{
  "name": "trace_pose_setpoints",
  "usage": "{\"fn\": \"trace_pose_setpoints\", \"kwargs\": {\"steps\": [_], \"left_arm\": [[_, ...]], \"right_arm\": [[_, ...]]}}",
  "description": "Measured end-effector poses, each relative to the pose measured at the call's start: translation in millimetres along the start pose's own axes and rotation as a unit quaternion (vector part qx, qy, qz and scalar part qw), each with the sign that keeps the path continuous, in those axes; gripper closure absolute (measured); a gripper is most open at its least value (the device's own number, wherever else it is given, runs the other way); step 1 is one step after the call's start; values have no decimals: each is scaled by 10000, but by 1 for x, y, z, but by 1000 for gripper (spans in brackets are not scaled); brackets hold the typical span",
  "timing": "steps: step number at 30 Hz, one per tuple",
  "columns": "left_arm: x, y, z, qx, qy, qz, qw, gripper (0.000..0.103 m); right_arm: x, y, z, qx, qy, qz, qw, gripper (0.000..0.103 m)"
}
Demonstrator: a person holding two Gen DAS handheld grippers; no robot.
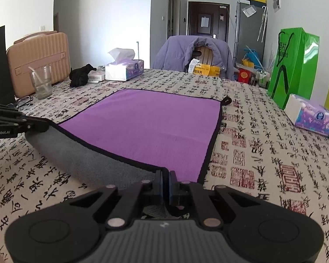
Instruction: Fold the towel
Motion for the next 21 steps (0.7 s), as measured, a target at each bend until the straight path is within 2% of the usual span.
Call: {"fn": "trace_pose_setpoints", "kwargs": {"steps": [21], "left_arm": [[6, -6, 20, -150, -222, 145, 9995, 97]], "right_arm": [[-4, -3, 23, -226, 203, -109, 9995, 99]]}}
Point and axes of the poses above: each gripper's, at about its wrist camera, not at the fingertips, and y roughly against the way its jaws point, x to its left, z to its top, the point moved 7 cm from there along -y, roughly the way its jaws point, and after that the axes turned 3 degrees about -z, right-handed, at the moved point
